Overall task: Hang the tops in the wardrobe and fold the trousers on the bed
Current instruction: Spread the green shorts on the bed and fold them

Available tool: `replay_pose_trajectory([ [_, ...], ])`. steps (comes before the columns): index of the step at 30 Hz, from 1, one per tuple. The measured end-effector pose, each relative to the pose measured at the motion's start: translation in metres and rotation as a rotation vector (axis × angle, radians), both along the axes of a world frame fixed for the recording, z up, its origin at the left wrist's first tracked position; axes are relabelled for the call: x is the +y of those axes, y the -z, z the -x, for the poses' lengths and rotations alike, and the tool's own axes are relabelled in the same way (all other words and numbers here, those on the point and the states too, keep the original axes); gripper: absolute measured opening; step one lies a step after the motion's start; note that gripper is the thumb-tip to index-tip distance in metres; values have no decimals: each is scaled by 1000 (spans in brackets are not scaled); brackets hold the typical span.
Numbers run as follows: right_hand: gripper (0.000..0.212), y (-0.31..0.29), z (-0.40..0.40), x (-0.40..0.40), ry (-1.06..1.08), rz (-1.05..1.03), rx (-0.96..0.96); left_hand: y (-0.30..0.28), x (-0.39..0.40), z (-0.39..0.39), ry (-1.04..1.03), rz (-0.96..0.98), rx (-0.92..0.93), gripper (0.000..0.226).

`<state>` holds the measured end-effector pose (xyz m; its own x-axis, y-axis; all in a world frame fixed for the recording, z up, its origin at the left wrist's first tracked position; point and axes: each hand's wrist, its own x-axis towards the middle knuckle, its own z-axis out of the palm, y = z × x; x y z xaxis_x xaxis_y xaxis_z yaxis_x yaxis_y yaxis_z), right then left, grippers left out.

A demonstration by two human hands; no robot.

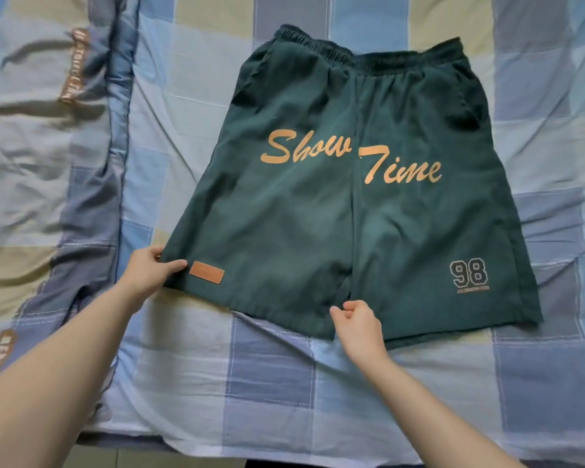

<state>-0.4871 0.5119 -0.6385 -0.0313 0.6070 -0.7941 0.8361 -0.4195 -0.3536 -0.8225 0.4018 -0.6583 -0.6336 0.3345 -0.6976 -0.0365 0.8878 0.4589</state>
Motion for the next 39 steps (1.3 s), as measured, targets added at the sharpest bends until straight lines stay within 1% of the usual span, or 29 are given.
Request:
replay_pose_trajectory([
  [2, 29, 7, 6, -1, 41, 27, -139, -1, -11, -2, -102, -43, -56, 21],
  [3, 35, 8, 9, -4, 57, 65, -213, -5, -18, -3, -149, -68, -85, 20],
  [4, 40, 10, 10, -5, 58, 114, -259, -7, -23, -6, -186, -93, -104, 18],
  [5, 41, 13, 11, -6, 46, 164, -264, -8, -26, -9, -213, -109, -114, 14],
  [7, 32, 19, 14, -10, 50, 185, -195, -14, -35, -14, -247, -145, -144, 9],
  [10, 44, 18, 8, -20, 46, 126, -130, -19, -50, -18, -313, -192, -173, 7],
  [12, 41, 12, -5, -33, 9, 133, -132, -21, -61, -21, -301, -170, -151, 8],
  [14, 37, 3, -19, -46, 42, 141, -70, -19, -75, -27, -256, -108, -169, 11],
  [16, 34, -8, -33, -57, 44, 221, 3, -21, -88, -35, -163, 5, -197, 16],
  [17, 33, -16, -41, -60, -19, 287, 12, -21, -93, -38, -76, 83, -154, 15],
  [18, 31, -21, -50, -63, -117, 359, 4, -24, -97, -42, 44, 181, -52, 11],
  [19, 28, -24, -58, -63, -233, 433, -21, -29, -100, -46, 161, 282, 64, 13],
  [20, 24, -28, -68, -59, -337, 482, -61, -32, -100, -53, 263, 380, 182, 31],
  [21, 21, -31, -76, -51, -404, 484, -103, -36, -99, -62, 331, 459, 260, 52],
  [22, 22, -33, -83, -39, -422, 426, -143, -42, -95, -75, 378, 481, 340, 68],
  [23, 24, -34, -92, -22, -393, 328, -171, -47, -87, -91, 450, 428, 431, 75],
  [24, 25, -34, -101, -6, -324, 203, -188, -51, -78, -106, 541, 325, 506, 75],
  [25, 24, -34, -114, 15, -236, 67, -206, -53, -63, -128, 626, 209, 550, 70],
  [26, 21, -33, -129, 37, -155, -47, -235, -54, -47, -151, 698, 113, 550, 63],
  [27, 14, -30, -144, 56, -76, -137, -267, -54, -31, -174, 748, 45, 497, 57],
  [28, 18, -26, -159, 75, 4, -200, -308, -51, -16, -198, 773, -13, 405, 50],
  [29, 32, -22, -174, 92, 71, -233, -351, -47, -2, -222, 762, -67, 300, 43],
  [31, 52, -16, -199, 122, 148, -258, -419, -37, 26, -267, 627, -136, 126, 29],
  [32, 60, -14, -206, 134, 164, -259, -434, -33, 39, -284, 534, -131, 45, 24],
  [35, 73, -4, -220, 161, 136, -203, -387, -17, 69, -320, 266, -71, -145, 23],
  [37, 71, 0, -227, 170, 96, -154, -286, -9, 80, -332, 180, -55, -160, 21],
  [39, 55, 0, -234, 174, 103, -123, -157, -8, 82, -338, 113, -59, -190, 18],
])
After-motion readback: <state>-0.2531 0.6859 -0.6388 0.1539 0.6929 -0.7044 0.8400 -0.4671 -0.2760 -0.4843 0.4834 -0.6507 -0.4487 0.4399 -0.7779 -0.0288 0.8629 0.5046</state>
